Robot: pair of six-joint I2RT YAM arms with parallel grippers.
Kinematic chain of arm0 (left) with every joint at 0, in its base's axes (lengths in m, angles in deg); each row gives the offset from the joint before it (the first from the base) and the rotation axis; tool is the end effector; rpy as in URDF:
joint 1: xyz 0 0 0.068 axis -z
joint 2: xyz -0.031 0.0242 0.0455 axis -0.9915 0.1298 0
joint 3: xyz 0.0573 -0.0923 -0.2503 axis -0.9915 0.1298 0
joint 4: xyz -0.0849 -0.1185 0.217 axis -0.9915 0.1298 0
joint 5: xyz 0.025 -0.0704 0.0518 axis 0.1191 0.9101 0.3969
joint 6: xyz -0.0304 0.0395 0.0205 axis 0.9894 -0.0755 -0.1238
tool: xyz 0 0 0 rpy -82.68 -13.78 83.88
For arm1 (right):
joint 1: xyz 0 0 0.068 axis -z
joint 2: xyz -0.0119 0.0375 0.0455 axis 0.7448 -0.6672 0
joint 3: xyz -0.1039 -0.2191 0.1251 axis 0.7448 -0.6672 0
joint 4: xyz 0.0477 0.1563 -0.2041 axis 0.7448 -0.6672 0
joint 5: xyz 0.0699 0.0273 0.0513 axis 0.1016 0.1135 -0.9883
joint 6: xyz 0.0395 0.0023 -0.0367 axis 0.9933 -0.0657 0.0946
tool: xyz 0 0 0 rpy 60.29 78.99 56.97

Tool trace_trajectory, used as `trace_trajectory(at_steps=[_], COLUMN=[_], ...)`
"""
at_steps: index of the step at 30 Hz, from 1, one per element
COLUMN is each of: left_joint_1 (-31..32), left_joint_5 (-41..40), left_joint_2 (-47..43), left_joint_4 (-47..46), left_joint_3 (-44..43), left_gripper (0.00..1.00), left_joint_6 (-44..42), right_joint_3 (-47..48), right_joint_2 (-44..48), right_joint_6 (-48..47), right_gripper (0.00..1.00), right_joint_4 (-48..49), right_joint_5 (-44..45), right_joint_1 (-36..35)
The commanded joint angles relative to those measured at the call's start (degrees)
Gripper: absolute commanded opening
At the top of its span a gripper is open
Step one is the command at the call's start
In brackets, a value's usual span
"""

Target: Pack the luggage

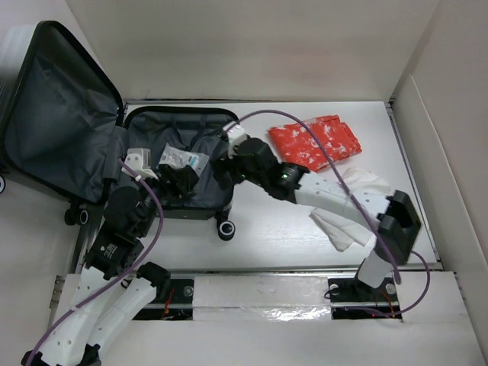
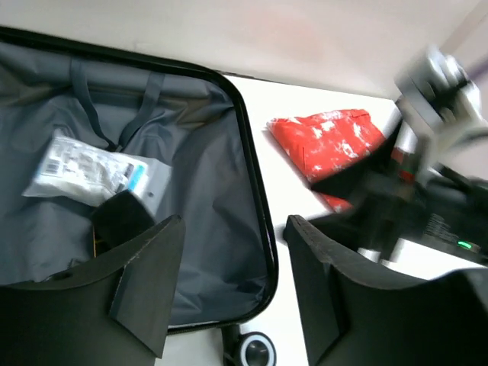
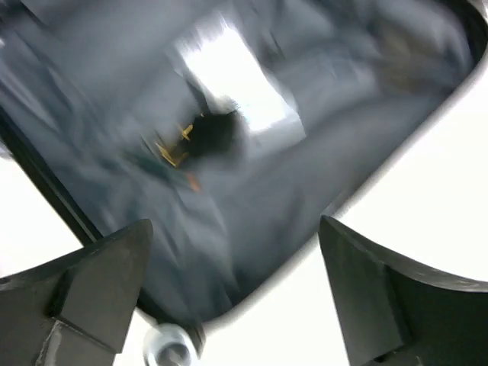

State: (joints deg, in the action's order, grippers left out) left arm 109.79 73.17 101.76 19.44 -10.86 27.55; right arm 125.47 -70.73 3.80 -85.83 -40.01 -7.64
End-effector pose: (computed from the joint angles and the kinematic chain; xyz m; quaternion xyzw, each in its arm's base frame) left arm 0.1092 -0.0500 0.3778 -0.0011 0.6883 -0.2271 0.6889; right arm 0.2388 0.3386 0.3361 -0.2935 0.7746 0.2148 0.5175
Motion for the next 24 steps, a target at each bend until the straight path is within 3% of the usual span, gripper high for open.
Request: trace_trajectory(at_steps=[1,5,8,9,12,13,16,18,19,20,23,24], left_joint_1=[-0.17,-0.17,-0.17,-0.17,1.57,1.58,7.81,12.19,13.70,15.10,17.14,16.18], left_joint_5=[1.94,8.45,16.54,18.12,19.46,19.45,13.22,9.62,6.82,3.32,2.31,4.58], left_joint_2=[2.09,6.40,11.14,12.72,22.36,22.41,33.80,42.85,45.93,52.40,64.13,66.68], left_joint_4=[-3.52,-5.54,-8.09,-8.27,-9.06,-8.71,-6.69,-6.95,-5.99,-5.38,-6.15,-7.03], left_joint_3=[-0.01,-0.80,-1.77,-2.12,-5.53,-7.29,-16.84,-22.05,-28.43,-31.71,-40.69,-42.01], left_gripper=[0.51,0.42,0.30,0.27,0.03,0.03,0.00,0.00,0.00,0.00,0.00,0.00], left_joint_6=[-0.55,-0.82,-0.03,0.50,2.17,2.26,3.31,4.01,3.84,3.58,5.06,6.55], right_joint_3=[-11.96,-28.75,-41.32,-43.52,-48.63,-48.64,-49.26,-49.43,-49.87,-50.48,-52.86,-53.30], right_joint_2=[14.94,29.47,40.17,42.49,50.73,52.51,57.88,59.55,60.78,61.31,63.42,64.12], right_joint_6=[1.48,6.05,9.75,10.37,11.34,11.43,10.55,10.72,11.16,11.42,11.52,11.60], right_gripper=[0.89,0.13,0.00,0.00,0.00,0.00,0.00,0.10,0.16,0.40,0.80,0.83], right_joint_4=[3.32,4.55,6.92,7.19,6.05,5.53,4.03,2.63,2.45,2.71,3.94,3.85], right_joint_5=[1.85,3.87,5.63,4.94,0.29,0.27,-1.22,-1.92,-2.28,-3.06,-6.92,-7.63], right_joint_1=[4.52,11.21,18.05,20.00,26.51,27.74,31.96,34.42,35.04,35.57,37.85,37.86])
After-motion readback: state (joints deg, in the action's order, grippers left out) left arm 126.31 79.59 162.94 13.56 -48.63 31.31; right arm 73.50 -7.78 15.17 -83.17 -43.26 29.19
